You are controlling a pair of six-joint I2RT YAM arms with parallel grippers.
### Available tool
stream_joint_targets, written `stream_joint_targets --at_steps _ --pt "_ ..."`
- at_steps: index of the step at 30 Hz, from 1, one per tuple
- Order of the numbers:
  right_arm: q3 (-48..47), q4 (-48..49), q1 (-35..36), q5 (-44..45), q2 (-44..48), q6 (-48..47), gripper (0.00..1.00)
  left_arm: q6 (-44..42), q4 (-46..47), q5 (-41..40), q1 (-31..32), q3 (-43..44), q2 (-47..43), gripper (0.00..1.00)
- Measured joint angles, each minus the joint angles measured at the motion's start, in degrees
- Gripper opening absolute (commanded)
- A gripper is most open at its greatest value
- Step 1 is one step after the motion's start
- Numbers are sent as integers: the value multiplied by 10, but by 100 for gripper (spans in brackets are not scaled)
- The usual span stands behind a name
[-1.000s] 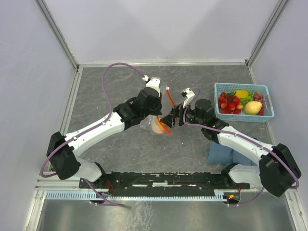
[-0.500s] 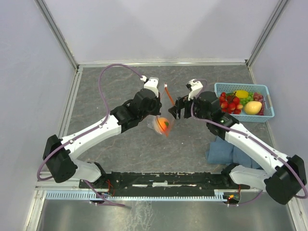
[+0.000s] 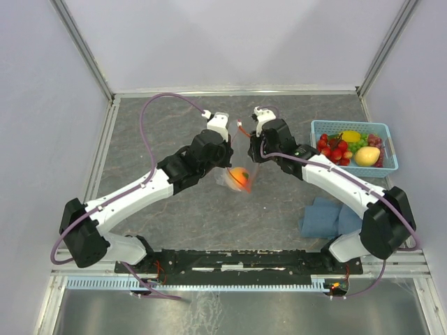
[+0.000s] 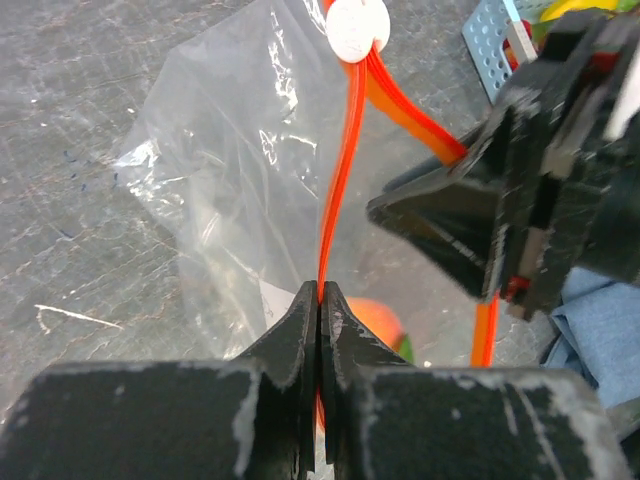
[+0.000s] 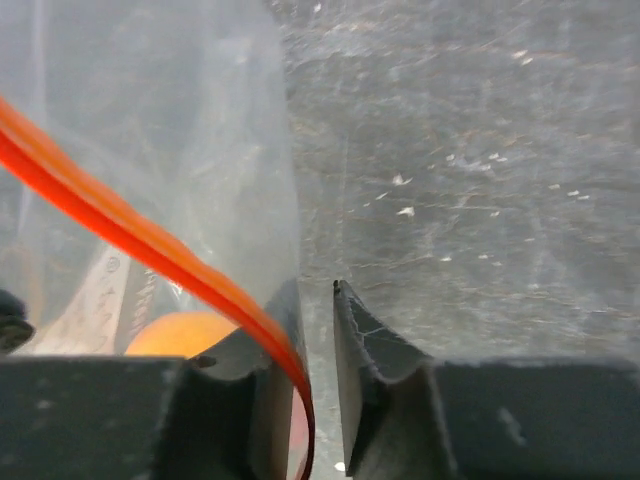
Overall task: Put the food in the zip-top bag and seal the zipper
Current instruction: Place the fake fruit in the zipper food storage bag.
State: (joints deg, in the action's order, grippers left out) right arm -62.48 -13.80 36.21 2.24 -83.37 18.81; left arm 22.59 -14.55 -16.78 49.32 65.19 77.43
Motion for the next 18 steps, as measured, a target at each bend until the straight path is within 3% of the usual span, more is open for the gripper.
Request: stream_joint_targets --at_steps 4,15,18 --pt "-35 -36 4 63 9 -16 2 0 -18 -42 0 0 -14 3" --pt "-50 -47 41 132 98 -41 2 -8 5 -56 6 -20 -100 3" --pt "-50 -61 42 171 94 -48 8 -8 5 -58 7 -20 -104 3"
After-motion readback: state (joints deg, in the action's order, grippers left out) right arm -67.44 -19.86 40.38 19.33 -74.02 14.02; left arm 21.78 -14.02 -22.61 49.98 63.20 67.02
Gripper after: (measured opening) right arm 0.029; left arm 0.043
